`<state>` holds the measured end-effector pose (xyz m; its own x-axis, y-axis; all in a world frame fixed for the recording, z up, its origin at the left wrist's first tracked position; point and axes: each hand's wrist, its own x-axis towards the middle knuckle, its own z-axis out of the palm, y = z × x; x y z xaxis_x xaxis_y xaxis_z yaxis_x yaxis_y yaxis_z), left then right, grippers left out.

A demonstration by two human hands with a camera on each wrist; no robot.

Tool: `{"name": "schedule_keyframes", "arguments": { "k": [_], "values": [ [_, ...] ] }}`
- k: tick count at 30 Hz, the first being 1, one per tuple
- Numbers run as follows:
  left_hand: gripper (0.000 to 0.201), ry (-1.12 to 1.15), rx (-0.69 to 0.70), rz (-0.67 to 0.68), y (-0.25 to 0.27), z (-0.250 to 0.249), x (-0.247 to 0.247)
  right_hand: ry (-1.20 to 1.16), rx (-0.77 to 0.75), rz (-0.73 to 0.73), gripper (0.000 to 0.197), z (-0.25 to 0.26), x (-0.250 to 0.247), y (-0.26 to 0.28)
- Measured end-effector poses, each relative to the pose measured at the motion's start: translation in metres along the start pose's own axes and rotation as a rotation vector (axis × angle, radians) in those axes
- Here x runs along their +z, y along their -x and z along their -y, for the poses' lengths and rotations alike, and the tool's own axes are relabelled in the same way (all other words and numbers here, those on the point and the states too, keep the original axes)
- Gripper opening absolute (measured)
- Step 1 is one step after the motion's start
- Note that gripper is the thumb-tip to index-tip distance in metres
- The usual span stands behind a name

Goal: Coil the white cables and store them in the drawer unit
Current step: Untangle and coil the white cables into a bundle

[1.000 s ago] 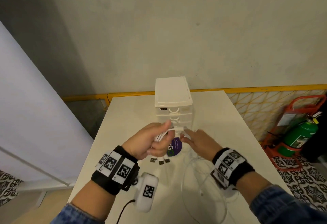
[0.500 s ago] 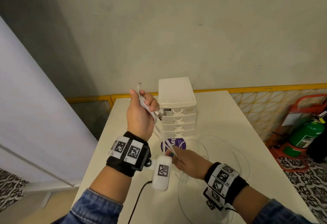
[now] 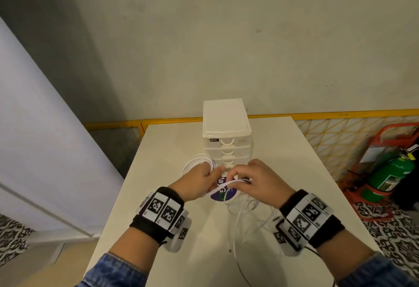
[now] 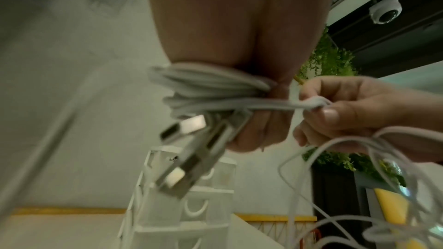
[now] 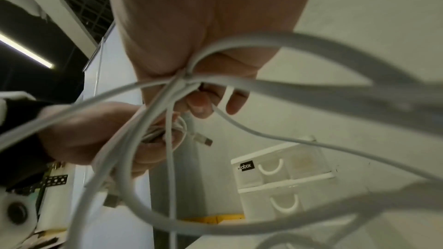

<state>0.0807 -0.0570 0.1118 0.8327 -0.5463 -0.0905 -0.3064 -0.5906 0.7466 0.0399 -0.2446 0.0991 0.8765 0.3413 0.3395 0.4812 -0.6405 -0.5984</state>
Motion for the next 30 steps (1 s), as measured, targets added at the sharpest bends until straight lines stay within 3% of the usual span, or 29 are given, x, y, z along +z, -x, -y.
{"name": "schedule_keyframes", "arguments": {
  "k": [5, 7, 9, 13, 16, 20, 22, 25, 27, 30],
  "values": [
    [0.055, -0.005, 0.03, 0.105, -0.002, -0.001, 0.004, -0.114, -0.07, -0.05, 0.012, 0.007, -0.003, -0.003],
    [0.046, 0.061, 0.063, 0.089, -0.001, -0.001, 0.004, -0.163, -0.049, -0.035, 0.011, 0.002, -0.002, -0.004],
    [0.051, 0.128, 0.076, 0.051, -0.002, 0.0, 0.004, -0.196, 0.024, -0.039, 0.012, -0.003, 0.001, -0.002],
    [0.057, 0.248, 0.062, 0.176, 0.003, -0.002, 0.006, -0.152, 0.084, -0.074, 0.054, -0.009, 0.003, -0.001],
    [0.053, 0.411, 0.011, 0.297, 0.01, -0.006, 0.01, -0.115, 0.042, 0.042, 0.066, -0.015, 0.0, -0.003],
    [0.037, 0.52, 0.03, 0.348, 0.016, -0.006, 0.009, -0.08, -0.005, 0.209, 0.058, -0.019, 0.002, -0.005],
    [0.029, 0.466, 0.034, 0.371, 0.017, -0.008, 0.007, -0.091, -0.01, 0.189, 0.047, -0.019, 0.004, -0.007],
    [0.034, 0.469, 0.009, 0.357, 0.018, -0.007, 0.007, -0.228, 0.051, 0.186, 0.032, -0.014, 0.005, -0.009],
    [0.037, 0.532, 0.008, 0.338, 0.02, -0.007, 0.008, -0.349, 0.079, 0.182, 0.033, -0.011, 0.006, -0.009],
    [0.023, 0.622, 0.054, 0.329, 0.019, -0.012, 0.009, -0.417, 0.136, 0.142, 0.032, -0.013, 0.008, -0.012]
  ]
}}
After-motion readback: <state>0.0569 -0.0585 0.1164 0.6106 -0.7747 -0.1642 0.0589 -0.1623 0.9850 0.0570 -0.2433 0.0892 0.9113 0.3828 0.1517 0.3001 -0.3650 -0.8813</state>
